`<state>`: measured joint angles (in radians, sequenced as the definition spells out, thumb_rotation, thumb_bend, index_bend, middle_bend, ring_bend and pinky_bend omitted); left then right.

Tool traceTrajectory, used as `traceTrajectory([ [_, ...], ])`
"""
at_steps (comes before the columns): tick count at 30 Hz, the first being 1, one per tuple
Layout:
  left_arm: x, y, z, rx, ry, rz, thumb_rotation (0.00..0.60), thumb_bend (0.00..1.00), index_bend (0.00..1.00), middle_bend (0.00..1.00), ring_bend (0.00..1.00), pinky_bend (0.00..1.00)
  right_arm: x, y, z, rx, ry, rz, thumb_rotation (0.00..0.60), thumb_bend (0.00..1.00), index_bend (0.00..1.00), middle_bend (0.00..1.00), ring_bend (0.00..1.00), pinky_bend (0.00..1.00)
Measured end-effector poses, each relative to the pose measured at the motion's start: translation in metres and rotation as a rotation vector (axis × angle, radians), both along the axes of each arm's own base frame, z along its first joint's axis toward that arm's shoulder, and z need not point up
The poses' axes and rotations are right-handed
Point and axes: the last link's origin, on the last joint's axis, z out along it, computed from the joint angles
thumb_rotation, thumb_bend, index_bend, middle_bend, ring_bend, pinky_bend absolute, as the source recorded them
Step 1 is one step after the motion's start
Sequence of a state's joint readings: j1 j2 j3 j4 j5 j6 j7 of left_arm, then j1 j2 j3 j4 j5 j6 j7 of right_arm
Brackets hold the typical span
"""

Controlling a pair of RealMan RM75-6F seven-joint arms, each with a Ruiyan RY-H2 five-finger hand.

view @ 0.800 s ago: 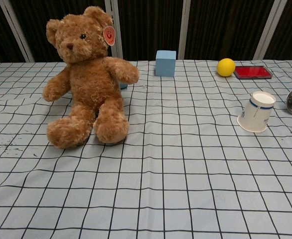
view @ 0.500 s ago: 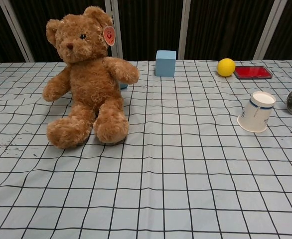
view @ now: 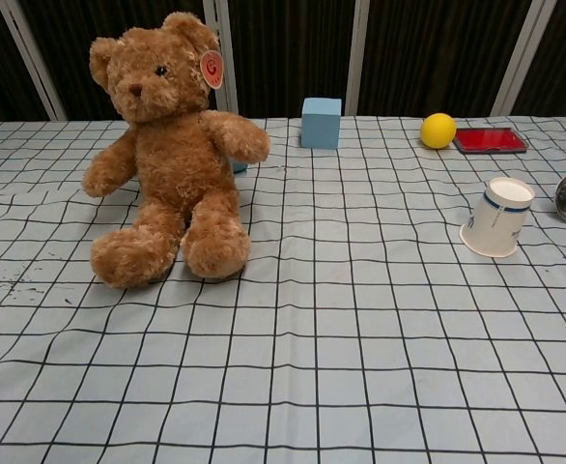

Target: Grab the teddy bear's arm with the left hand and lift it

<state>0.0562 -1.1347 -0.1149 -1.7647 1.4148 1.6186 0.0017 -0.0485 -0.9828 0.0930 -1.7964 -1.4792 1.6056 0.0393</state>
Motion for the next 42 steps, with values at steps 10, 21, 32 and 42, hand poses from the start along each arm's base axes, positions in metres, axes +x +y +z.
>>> traceTrajectory([
  [10,-0.006,0.015,-0.005,-0.048,-0.080,0.018,0.600,0.27,0.21,0.09,0.00,0.00,-0.002,0.001,0.001,-0.001,-0.008,-0.007,0.600,0.25,0.12,0.02,0.06,0.00],
  [21,-0.009,0.063,-0.034,-0.253,-0.500,0.052,0.600,0.22,0.20,0.05,0.00,0.00,-0.003,0.000,0.001,0.003,-0.013,-0.016,0.600,0.25,0.12,0.02,0.06,0.00],
  [32,-0.020,0.142,-0.052,-0.314,-0.852,0.145,0.600,0.22,0.20,0.04,0.00,0.00,-0.005,-0.002,-0.001,0.017,-0.012,-0.021,0.600,0.25,0.12,0.02,0.06,0.00],
  [42,-0.024,0.205,-0.085,-0.296,-1.061,0.213,0.600,0.19,0.19,0.03,0.00,0.00,-0.009,-0.004,-0.003,0.024,-0.008,-0.039,0.600,0.25,0.12,0.02,0.06,0.00],
])
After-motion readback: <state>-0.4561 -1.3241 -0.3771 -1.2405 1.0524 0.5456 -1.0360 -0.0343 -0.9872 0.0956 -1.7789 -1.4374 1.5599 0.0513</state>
